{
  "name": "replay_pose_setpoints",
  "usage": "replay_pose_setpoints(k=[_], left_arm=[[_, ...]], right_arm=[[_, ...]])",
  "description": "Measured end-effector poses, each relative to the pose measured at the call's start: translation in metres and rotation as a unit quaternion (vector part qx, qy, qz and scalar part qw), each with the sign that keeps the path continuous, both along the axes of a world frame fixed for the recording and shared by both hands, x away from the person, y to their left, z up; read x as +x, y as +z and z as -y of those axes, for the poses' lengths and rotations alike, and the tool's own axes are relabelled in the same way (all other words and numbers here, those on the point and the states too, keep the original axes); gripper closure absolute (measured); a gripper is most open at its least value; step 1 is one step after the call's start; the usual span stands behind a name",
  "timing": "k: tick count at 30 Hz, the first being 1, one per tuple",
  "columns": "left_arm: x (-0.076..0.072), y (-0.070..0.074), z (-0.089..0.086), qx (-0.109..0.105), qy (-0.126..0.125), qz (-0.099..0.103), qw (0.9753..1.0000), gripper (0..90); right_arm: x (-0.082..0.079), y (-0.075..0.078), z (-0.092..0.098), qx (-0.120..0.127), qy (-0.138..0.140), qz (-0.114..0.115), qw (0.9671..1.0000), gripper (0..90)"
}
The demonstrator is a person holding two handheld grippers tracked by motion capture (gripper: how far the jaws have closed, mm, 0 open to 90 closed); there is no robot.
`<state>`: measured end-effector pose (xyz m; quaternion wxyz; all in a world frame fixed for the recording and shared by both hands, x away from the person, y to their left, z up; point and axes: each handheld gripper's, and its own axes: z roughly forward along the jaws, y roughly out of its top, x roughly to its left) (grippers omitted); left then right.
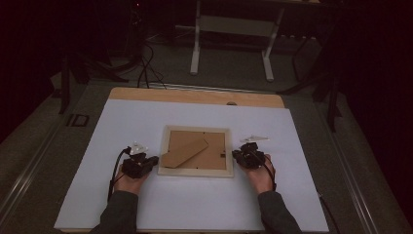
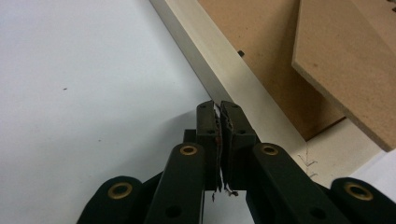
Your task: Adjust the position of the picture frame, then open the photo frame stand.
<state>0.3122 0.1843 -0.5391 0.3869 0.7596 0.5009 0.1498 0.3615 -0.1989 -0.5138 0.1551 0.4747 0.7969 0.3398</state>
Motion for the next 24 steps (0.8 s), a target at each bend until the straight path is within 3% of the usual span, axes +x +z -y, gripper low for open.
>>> replay_pose_setpoints(k=[7,9,17,24], left_arm=[[0.000,0.001,-0.003,-0.004,0.007,0.004,1.0000,83.8],[0.000,0.002,-0.004,-0.007,0.012,0.008,0.9999,80.3],[-0.001,0.008,-0.011,-0.019,0.021,0.006,0.9996,72.6],[-0.002,0.011,-0.008,-0.010,0.018,0.003,0.9998,64.5]], right_arm=[[-0.005,0.003,0.008,0.010,-0.006,0.009,0.9999,80.3],[-0.011,0.004,0.012,0.024,-0.013,0.011,0.9996,78.4],[-0.028,0.003,0.020,0.008,-0.004,0.024,0.9997,76.3],[-0.035,0.003,0.028,0.011,-0.008,0.026,0.9996,75.7]])
